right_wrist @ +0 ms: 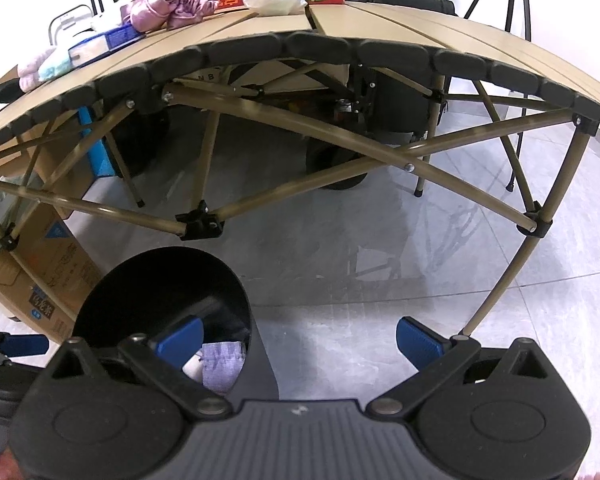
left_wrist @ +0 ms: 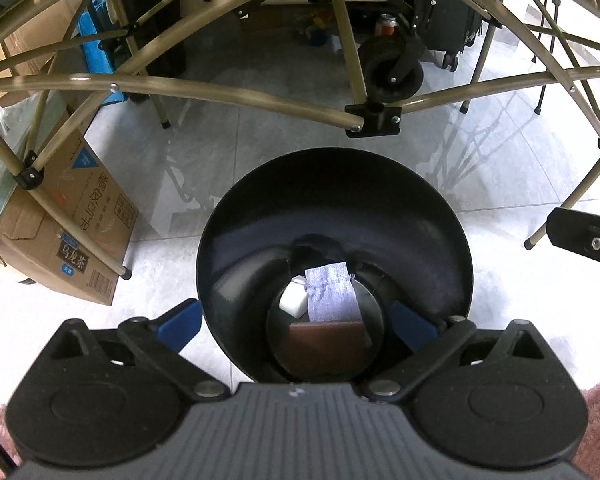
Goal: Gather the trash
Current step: 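Lower the left gripper into the bin and release the sponge block, then raise both tools from the bin back toward the table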
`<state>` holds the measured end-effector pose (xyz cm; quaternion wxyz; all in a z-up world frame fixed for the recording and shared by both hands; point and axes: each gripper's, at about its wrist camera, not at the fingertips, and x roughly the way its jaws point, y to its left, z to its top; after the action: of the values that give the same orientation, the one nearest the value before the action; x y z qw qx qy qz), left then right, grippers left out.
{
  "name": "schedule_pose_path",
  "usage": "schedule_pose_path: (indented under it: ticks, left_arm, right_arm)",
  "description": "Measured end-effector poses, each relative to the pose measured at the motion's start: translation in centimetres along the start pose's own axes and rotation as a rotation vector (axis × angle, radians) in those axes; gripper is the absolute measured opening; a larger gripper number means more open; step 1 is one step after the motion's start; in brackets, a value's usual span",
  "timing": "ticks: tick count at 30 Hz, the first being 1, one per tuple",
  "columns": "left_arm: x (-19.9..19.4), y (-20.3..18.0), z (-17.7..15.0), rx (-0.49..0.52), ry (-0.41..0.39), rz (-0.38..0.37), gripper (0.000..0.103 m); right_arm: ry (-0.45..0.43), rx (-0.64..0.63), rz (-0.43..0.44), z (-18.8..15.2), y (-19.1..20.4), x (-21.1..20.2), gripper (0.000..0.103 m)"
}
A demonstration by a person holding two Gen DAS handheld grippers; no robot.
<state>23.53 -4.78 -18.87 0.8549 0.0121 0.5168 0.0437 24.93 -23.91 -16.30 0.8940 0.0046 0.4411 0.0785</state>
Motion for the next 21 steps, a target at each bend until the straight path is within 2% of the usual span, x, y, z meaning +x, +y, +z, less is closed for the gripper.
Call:
schedule_pose_path:
  ticks: [14,21]
  left_arm:
    - [-0.4,0.1,0.1,-0.009,-0.003,-0.002,0.103]
    - [-1.8,0.9,0.1,-0.028,-0.042,-0.015,0.103]
  right_arm:
    - [0.003,0.001,0.003,0.0,0.1,0.1,0.103]
    - [-0.009,0.002,0.008,0.1,0.2,-0.2,0.103]
